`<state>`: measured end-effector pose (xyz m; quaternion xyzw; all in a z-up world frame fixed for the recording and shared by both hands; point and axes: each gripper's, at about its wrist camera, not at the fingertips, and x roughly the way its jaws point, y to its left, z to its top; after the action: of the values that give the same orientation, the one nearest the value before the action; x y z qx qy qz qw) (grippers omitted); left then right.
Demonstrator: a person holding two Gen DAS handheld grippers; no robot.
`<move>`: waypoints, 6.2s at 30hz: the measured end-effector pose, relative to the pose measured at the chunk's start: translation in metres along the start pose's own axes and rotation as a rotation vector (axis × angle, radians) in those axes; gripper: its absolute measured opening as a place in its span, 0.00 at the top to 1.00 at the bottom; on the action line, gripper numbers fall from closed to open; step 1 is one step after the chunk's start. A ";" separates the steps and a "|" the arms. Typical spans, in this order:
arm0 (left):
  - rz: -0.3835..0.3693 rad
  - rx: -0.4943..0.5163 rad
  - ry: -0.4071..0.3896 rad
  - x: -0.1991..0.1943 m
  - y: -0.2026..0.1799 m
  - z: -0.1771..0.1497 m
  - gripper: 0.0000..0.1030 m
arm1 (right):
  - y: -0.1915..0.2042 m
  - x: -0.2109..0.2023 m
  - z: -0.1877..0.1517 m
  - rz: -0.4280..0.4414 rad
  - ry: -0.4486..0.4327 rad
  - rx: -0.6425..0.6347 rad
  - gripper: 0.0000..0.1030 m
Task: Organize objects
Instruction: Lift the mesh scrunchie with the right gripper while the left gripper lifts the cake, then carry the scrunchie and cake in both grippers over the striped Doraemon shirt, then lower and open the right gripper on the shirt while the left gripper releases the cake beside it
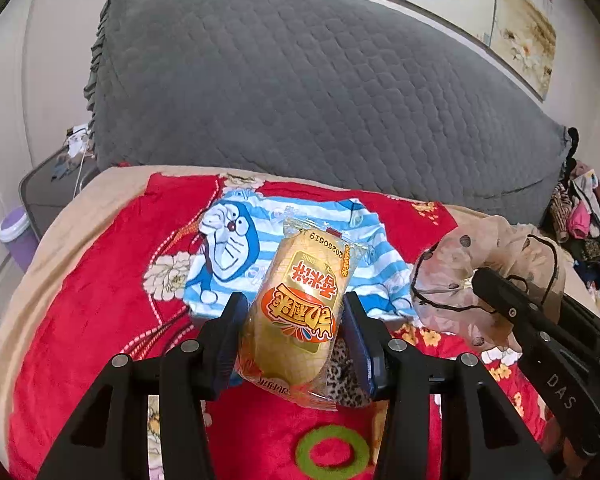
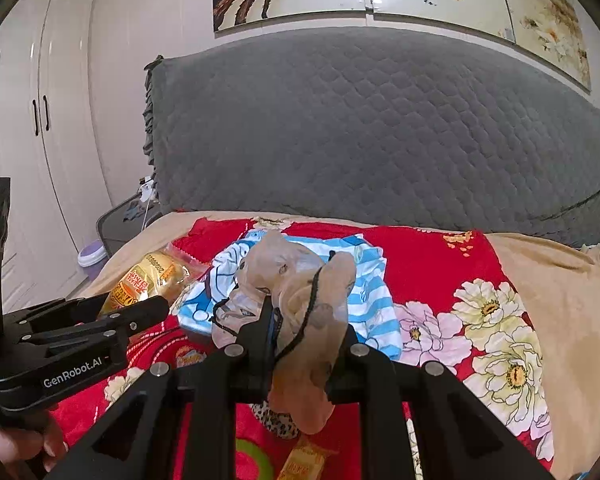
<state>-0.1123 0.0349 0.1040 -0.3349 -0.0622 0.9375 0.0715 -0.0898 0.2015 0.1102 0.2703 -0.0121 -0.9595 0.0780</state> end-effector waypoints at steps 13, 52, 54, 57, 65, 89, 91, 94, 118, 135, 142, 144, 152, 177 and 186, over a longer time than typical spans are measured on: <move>0.005 0.009 -0.011 0.021 -0.002 0.029 0.52 | -0.008 0.004 0.020 -0.007 -0.043 0.009 0.82; 0.005 0.034 -0.017 0.107 0.003 0.083 0.52 | -0.018 0.059 0.064 0.023 -0.159 -0.011 0.82; 0.003 0.028 -0.013 0.112 0.003 0.084 0.52 | -0.021 0.062 0.063 0.020 -0.156 -0.003 0.82; 0.003 0.020 -0.011 0.120 0.006 0.089 0.52 | -0.026 0.069 0.064 0.023 -0.151 0.006 0.82; 0.023 0.067 0.001 0.142 0.004 0.086 0.52 | -0.033 0.091 0.061 0.014 -0.139 0.001 0.82; 0.043 0.084 0.121 0.214 0.010 0.043 0.52 | -0.047 0.177 0.011 0.012 0.042 -0.003 0.82; 0.046 0.086 0.129 0.218 0.010 0.039 0.52 | -0.048 0.183 0.006 0.016 0.064 0.002 0.82; 0.048 0.088 0.158 0.226 0.011 0.032 0.52 | -0.047 0.193 -0.001 0.020 0.103 0.002 0.82; 0.066 0.102 0.291 0.266 0.014 -0.006 0.52 | -0.045 0.245 -0.047 -0.020 0.313 -0.031 0.82; 0.076 0.096 0.326 0.270 0.019 -0.012 0.51 | -0.044 0.249 -0.051 -0.066 0.352 -0.060 0.76; 0.090 0.089 0.335 0.267 0.021 -0.009 0.44 | -0.045 0.246 -0.048 -0.083 0.357 -0.062 0.61; 0.082 0.081 0.339 0.265 0.023 -0.009 0.41 | -0.045 0.244 -0.046 -0.087 0.352 -0.059 0.57; 0.113 0.072 0.311 0.255 0.029 -0.002 0.26 | -0.045 0.241 -0.042 -0.112 0.335 -0.065 0.39; 0.091 0.014 0.309 0.244 0.042 0.007 0.00 | -0.043 0.229 -0.032 -0.112 0.301 -0.077 0.23; 0.090 0.008 0.311 0.238 0.042 0.006 0.00 | -0.043 0.218 -0.024 -0.104 0.285 -0.076 0.22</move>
<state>-0.3021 0.0351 -0.0457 -0.4783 -0.0318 0.8767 0.0396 -0.2666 0.2100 -0.0260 0.4007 0.0494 -0.9140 0.0391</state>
